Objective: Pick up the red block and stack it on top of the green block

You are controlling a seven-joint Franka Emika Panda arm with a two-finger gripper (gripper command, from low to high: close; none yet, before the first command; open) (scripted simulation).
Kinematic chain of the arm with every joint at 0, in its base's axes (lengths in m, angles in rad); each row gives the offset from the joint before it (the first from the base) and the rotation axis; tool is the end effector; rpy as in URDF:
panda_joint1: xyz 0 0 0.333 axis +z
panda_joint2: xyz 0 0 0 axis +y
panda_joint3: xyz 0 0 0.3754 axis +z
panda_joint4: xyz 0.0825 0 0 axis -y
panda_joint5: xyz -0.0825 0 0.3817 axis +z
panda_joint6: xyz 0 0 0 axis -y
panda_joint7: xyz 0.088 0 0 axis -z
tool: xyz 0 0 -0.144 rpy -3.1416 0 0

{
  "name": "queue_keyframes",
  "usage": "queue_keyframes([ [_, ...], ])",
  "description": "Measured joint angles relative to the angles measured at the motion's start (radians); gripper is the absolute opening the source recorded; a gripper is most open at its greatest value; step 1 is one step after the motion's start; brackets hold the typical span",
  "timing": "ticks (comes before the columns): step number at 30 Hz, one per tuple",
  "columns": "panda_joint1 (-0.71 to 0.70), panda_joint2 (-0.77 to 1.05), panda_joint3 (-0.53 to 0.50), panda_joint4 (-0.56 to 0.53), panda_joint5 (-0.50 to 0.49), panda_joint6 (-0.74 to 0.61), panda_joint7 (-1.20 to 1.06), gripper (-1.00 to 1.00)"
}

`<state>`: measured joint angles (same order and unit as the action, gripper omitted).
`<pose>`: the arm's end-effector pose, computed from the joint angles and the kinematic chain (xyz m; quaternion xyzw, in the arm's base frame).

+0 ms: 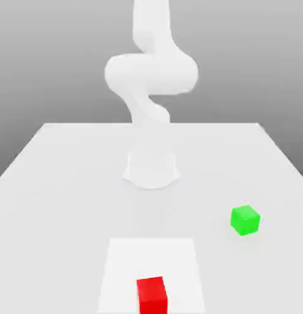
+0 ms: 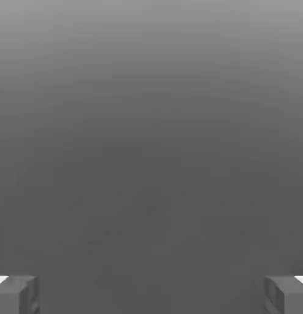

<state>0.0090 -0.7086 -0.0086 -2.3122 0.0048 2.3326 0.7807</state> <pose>0.3641 -0.0009 0.6929 -0.8637 0.3562 -0.3276 0.1405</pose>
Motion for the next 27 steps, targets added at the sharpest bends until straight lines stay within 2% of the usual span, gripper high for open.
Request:
queue_keyframes([
  [27, 0.039, 0.984, -0.035, -0.116, 0.025, 0.377, -0.180, 0.00],
])
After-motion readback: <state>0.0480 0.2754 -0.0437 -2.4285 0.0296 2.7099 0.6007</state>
